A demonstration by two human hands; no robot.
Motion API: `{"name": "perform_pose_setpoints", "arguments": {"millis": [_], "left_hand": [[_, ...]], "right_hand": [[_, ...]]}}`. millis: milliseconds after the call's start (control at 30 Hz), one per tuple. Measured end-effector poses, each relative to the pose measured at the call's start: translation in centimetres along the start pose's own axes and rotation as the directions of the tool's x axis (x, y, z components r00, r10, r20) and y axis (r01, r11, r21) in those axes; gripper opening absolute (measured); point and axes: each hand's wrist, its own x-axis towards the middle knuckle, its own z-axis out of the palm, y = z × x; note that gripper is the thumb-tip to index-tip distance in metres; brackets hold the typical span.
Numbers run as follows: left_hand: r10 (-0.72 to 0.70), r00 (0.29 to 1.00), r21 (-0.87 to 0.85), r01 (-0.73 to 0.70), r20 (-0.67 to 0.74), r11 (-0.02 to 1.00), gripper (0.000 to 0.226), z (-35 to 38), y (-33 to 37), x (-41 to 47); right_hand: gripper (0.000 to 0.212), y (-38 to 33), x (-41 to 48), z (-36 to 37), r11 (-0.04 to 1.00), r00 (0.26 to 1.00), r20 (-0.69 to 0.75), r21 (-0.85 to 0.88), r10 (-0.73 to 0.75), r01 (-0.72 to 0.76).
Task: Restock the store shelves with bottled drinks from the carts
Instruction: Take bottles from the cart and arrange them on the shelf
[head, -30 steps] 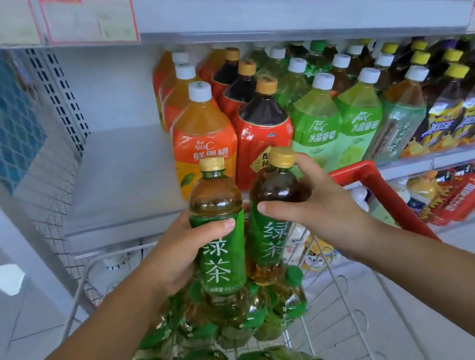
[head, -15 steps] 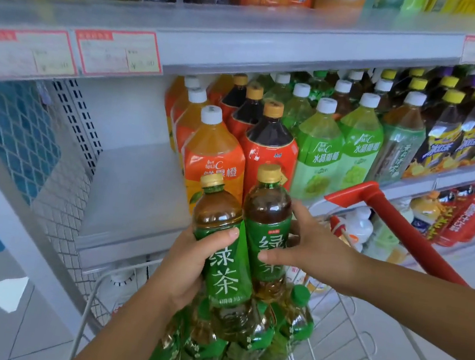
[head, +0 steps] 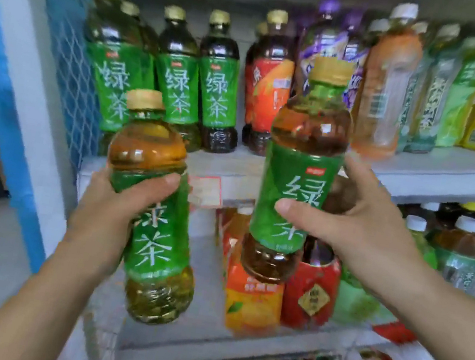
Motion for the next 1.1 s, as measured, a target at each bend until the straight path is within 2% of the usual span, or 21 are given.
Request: {"name": "perform_pose_setpoints", "arguments": {"millis": [167,267,333,533,700,767,867,1100], "left_hand": [[0.139,0.985,0.062,-0.133,-0.101,0.989,0.062,-3.0,2.7,2.8],[0.111,0.984,0.071,-0.102,-0.137,0.992,0.035,-3.5,2.7,3.6],[0.085,0.988,0.071,-0.076,-0.13,0.995,0.03,-3.4,2.7,3.8],[0.025,0.988,0.101,-0.009,-0.155,0.995,0.024,-3.3,3.0,3.9],[0.028,0.989,0.097,-0.013,-0.147,0.995,0.023,-3.0,3.0,3.9],[0.025,0.986,0.078,-0.012,-0.167,0.997,0.022,-2.8,2.9,3.8],[0.035,0.981,0.058,-0.024,-0.191,0.998,0.03,-2.8,2.6,3.7],[0.021,0.968,0.099,0.004,-0.251,0.995,0.046,-2.8,2.4,3.8]], "right_hand": [[0.054,-3.0,6.1,1.7,0.973,0.973,-0.032,0.035,-0.229,0.23],[0.057,-2.8,9.6,3.6,0.956,0.956,-0.017,0.004,-0.292,0.292],[0.065,-2.0,11.6,5.1,0.952,0.953,0.003,-0.024,-0.304,0.304],[0.073,-0.5,16.4,8.5,0.954,0.956,0.062,-0.067,-0.287,0.291],[0.09,1.9,18.1,10.3,0.966,0.992,0.037,-0.224,-0.124,0.129],[0.082,2.0,18.1,10.8,0.95,0.997,0.026,-0.303,-0.071,0.076],[0.072,2.1,18.0,11.4,0.923,0.996,0.04,-0.375,-0.076,0.086],[0.076,2.8,17.9,11.6,0.925,0.995,0.06,-0.368,-0.078,0.095]]}}
